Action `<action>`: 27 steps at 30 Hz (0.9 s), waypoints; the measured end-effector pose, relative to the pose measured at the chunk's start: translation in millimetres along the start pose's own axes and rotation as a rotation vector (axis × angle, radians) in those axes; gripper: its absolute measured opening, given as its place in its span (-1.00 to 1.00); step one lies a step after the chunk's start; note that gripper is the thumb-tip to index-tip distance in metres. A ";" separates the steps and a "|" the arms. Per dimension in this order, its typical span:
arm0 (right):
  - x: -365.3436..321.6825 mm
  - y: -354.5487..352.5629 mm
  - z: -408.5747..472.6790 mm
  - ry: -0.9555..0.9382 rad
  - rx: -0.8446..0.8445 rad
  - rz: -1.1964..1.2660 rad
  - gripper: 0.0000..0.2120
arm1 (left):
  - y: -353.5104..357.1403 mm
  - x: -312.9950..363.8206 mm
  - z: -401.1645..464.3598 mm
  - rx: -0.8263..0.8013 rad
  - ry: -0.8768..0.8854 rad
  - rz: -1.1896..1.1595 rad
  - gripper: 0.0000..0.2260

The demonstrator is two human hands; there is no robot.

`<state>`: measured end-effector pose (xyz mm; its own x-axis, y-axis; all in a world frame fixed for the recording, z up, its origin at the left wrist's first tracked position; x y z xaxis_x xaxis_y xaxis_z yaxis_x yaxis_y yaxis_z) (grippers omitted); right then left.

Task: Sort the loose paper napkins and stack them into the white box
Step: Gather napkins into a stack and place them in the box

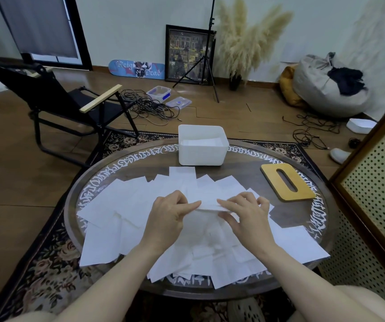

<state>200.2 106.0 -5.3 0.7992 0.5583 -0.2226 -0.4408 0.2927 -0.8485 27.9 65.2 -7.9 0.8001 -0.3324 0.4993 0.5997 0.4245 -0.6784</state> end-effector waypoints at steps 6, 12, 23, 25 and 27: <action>34.4 40.4 -11.0 0.504 -0.344 0.669 -0.71 | -4.0 8.2 1.0 0.033 0.055 -0.035 -0.51; 42.5 39.3 -12.0 0.581 -0.269 0.756 -0.80 | 3.9 -34.1 -9.4 0.032 -0.517 -0.595 -0.51; 25.5 51.4 -26.6 0.630 -0.286 0.895 -0.81 | 33.7 -36.2 -37.8 -0.022 -0.787 -0.860 -0.70; 23.6 51.3 -27.4 0.626 -0.281 0.896 -0.80 | 31.7 -33.4 -35.2 -0.004 -0.761 -0.847 -0.70; 24.4 53.4 -29.6 0.640 -0.286 0.893 -0.81 | 31.7 -32.4 -34.6 0.002 -0.751 -0.836 -0.70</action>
<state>208.3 112.2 -70.2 0.3436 -0.0452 -0.9380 -0.9142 -0.2446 -0.3231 20.4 60.3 -64.3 -0.0486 0.0783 0.9957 0.9514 0.3072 0.0223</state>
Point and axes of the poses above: each hand's wrist, its own z-axis towards the middle knuckle, its own y-axis out of the palm, x = y × z, the point moved 10 cm from there along z, towards the middle knuckle, and after that the axes turned 1 degree about -x, right-handed, at the moved point
